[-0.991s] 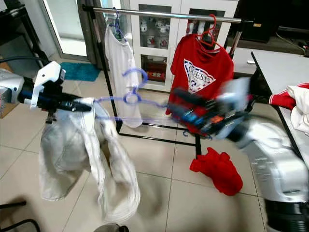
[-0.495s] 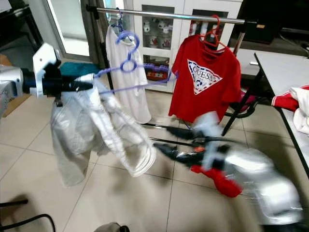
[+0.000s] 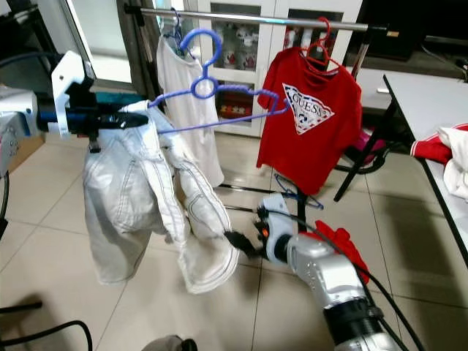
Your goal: Hang hanger
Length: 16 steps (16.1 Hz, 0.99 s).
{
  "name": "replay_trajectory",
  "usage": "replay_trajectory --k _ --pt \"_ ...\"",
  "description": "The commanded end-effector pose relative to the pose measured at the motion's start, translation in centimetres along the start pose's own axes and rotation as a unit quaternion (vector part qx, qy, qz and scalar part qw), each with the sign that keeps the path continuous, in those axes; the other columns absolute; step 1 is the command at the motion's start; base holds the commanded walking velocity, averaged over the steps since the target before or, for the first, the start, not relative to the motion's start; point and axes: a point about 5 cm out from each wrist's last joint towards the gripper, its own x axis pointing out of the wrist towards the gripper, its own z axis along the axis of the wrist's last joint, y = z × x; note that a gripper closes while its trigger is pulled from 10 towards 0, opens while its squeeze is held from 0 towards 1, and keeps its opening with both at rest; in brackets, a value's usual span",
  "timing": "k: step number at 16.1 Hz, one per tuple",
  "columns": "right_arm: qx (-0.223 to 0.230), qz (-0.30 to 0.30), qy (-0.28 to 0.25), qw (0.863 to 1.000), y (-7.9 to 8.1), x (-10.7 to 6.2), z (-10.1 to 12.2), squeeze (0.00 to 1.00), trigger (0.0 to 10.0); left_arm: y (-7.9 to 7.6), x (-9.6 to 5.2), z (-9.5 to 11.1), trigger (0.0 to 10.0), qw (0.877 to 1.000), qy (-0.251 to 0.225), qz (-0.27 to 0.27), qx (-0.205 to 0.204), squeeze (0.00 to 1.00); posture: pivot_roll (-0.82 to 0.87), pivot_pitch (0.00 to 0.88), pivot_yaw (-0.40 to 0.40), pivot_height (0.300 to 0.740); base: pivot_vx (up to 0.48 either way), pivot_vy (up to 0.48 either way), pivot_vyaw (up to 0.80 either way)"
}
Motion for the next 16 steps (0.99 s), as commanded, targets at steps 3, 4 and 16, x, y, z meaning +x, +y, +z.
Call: replay_trajectory --k 3,4,16 --pt "0.031 0.035 -0.001 0.999 1.0 1.0 -0.5 0.00 10.0 0.4 -0.1 2.3 0.0 0.999 -0.035 0.010 0.029 0.00 -0.07 0.000 0.069 0.740 0.000 0.000 0.00" --pt "0.027 0.029 0.005 0.999 1.0 1.2 -0.8 0.00 10.0 0.4 0.0 2.4 0.0 0.999 -0.040 0.010 0.029 0.00 -0.07 0.000 0.069 0.740 0.000 0.000 0.00" --pt "0.189 -0.024 -0.020 0.981 0.2 4.3 -3.9 0.00 0.0 0.3 -0.1 4.7 0.0 0.995 -0.096 0.012 0.023 0.00 -0.06 0.000 0.056 0.740 0.000 0.000 0.00"
